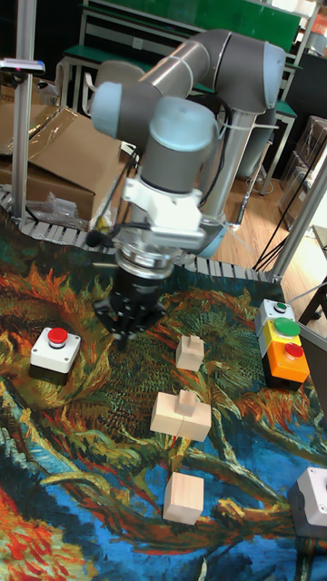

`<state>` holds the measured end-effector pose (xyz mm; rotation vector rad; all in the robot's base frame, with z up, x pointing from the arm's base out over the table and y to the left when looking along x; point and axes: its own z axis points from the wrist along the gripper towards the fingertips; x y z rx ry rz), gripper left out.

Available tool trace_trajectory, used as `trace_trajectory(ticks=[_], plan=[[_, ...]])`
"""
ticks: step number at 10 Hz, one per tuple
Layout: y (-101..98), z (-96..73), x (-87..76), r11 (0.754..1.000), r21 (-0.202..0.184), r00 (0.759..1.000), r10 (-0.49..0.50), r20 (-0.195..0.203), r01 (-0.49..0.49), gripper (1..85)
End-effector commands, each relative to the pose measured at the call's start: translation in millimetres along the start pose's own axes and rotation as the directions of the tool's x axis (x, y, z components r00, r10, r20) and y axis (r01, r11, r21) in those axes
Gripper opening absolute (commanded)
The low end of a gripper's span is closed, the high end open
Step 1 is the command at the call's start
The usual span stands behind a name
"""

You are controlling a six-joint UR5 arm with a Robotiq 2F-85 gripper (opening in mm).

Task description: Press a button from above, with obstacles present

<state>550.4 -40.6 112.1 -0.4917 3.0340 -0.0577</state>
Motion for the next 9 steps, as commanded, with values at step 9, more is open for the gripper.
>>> trace_trajectory(ticks=[9], plan=[[44.8,1.2,-21.4,0.998,-0.062,1.0,-0.006,0.019,0.007,1.3]])
